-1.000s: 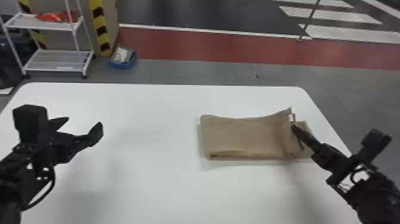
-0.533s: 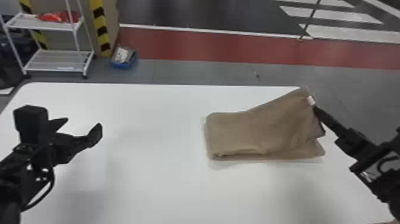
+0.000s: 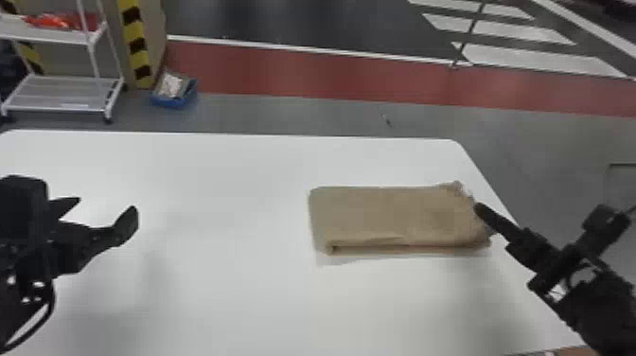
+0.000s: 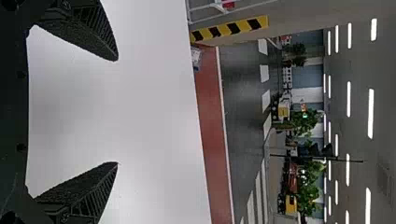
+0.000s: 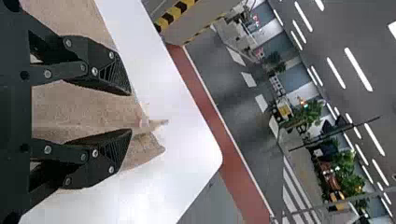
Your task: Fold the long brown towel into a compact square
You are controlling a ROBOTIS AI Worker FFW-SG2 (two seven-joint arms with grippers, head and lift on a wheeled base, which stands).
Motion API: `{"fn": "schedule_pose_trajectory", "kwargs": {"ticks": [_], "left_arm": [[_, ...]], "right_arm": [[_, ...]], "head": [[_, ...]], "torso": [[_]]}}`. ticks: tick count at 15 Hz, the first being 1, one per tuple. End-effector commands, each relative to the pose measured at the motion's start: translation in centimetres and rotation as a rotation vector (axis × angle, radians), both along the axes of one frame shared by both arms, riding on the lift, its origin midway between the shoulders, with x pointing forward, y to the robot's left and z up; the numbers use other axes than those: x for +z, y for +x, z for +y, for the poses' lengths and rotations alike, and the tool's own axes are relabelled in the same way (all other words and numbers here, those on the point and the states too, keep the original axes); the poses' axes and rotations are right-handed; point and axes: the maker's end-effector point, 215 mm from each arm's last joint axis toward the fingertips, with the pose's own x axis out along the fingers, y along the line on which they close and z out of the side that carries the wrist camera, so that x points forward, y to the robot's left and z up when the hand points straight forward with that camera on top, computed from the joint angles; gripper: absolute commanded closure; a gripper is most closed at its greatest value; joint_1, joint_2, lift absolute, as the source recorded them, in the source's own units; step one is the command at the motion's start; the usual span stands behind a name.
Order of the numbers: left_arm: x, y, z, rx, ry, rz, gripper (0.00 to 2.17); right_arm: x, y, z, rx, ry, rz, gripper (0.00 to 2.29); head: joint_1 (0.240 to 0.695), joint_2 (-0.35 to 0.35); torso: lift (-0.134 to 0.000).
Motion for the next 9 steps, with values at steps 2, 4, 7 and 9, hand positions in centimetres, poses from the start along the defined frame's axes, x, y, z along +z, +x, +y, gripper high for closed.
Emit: {"fn": "schedule_pose_trajectory", "kwargs": {"ticks": [2,4,7,9], "left_arm": [[-0.2,-0.2,-0.4,-0.005,-0.005,0.002,0.09],[-0.2,-0.2,-0.9,-0.01,-0.008,0.003,0.09],[0.4,-0.8,-2.8,-0.037,-0.039,0.017,0.09],[0.9,-2.3,-7.0,-0.081,-0.14,0.05,0.09]], "right_arm": [[0.8,-0.9,-1.1,-0.02,-0.006,-0.025,0.06],[1.0,-1.1,-0.1,0.022,-0.01,-0.047,0.06],[1.7,-1.2,0.3,0.04,-0.031,-0.078,0.06],[1.5,-1.7,0.1,0.049,-0.07,-0.081,0.08]], "head": [[0.695,-0.234],[0.695,-0.243],[0.695,-0.243],[0.695,-0.257]], "torso": [[-0.124],[-0.124],[-0.124],[-0.124]]}}
